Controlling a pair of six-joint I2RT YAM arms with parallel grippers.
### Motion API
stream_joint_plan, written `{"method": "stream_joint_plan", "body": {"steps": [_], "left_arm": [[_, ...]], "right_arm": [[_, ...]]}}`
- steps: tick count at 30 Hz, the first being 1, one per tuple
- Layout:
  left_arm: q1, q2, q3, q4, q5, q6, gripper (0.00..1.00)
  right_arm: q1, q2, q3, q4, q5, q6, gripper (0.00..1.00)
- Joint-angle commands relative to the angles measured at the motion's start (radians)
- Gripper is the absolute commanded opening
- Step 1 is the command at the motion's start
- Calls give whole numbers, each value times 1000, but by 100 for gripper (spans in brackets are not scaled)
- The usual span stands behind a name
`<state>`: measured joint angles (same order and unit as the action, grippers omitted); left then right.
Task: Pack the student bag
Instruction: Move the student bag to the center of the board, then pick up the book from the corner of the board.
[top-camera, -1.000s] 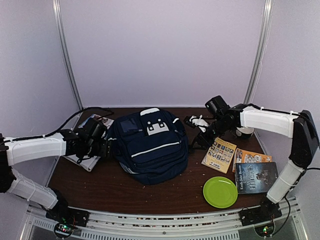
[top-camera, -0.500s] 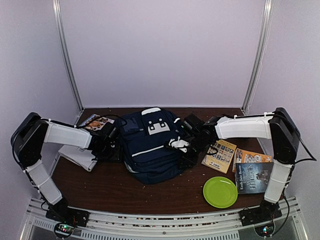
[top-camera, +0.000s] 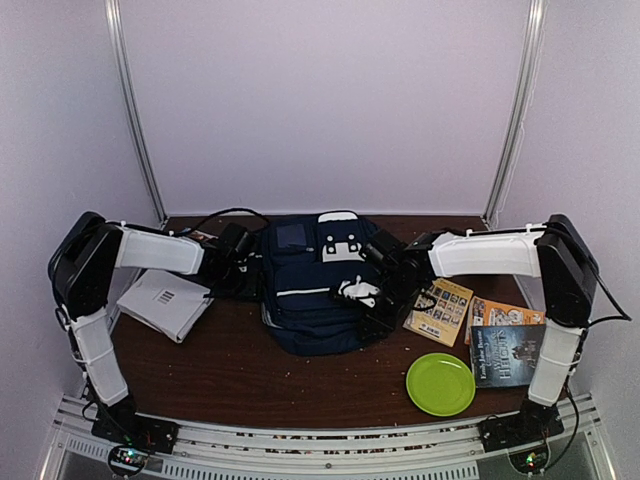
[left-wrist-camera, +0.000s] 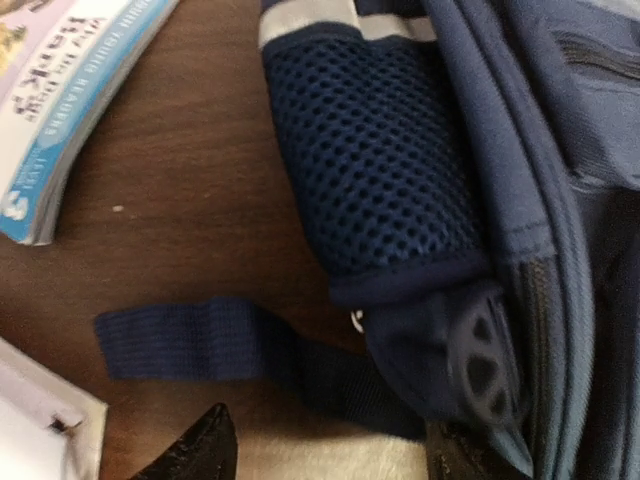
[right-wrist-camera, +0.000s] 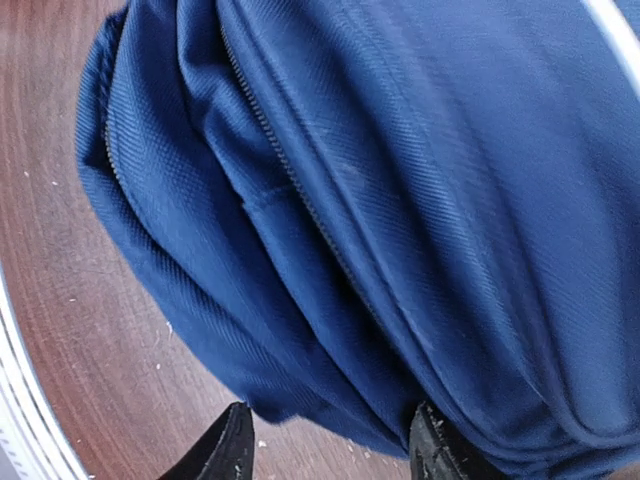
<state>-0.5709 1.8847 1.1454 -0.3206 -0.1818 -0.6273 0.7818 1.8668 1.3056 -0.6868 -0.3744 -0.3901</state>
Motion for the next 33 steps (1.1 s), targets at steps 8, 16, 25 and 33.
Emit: {"method": "stream_joint_plan", "body": {"steps": [8, 16, 25, 33], "left_arm": [[-8, -435, -101, -69, -113, 78, 70], [-22, -599, -172, 41, 203, 290, 71], [-91, -566, -172, 130, 388, 342, 65], [-230, -415, -71, 148, 419, 437, 64]], "right_arm": [[-249, -420, -77, -110, 9, -52, 58], [-448, -631, -184, -256, 21, -144, 57], [-787, -783, -314, -379, 53, -309, 55], [-1066, -722, -319, -479, 107, -411, 53]]}}
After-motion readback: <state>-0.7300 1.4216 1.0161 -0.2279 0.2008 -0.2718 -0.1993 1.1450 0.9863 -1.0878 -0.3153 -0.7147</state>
